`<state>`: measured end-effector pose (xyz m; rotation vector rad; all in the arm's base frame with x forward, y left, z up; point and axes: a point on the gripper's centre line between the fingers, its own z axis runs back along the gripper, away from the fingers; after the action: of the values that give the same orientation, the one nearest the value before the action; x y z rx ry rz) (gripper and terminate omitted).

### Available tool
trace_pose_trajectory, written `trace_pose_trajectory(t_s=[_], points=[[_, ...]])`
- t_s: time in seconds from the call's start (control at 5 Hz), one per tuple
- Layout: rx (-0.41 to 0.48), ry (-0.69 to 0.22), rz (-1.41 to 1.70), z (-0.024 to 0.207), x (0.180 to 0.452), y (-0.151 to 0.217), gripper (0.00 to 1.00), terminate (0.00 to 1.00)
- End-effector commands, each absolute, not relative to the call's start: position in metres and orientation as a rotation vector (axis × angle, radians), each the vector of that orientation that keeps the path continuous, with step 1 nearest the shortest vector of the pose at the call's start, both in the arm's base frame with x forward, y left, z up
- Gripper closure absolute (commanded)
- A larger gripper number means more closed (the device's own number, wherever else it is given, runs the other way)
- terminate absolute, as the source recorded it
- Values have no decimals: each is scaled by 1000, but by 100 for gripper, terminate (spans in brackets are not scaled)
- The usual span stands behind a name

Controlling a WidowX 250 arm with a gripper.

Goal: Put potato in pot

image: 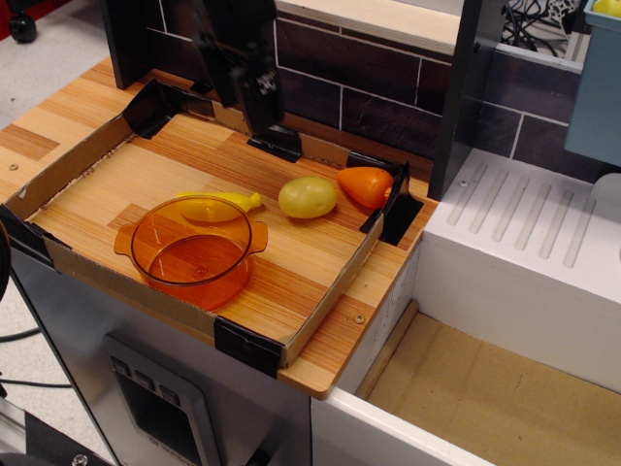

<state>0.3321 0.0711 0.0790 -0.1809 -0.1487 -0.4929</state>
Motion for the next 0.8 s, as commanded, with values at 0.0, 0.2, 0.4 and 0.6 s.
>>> trace_pose_trajectory(t_s=[0.0, 0.2, 0.4, 0.6], points=[[-137, -137, -481, 55, 335, 52, 0, 0], [-141, -105, -481, 45, 333, 42, 0, 0], [-140, -80, -472, 35, 331, 34, 0, 0], [-83, -79, -470, 21, 332, 33, 0, 0]])
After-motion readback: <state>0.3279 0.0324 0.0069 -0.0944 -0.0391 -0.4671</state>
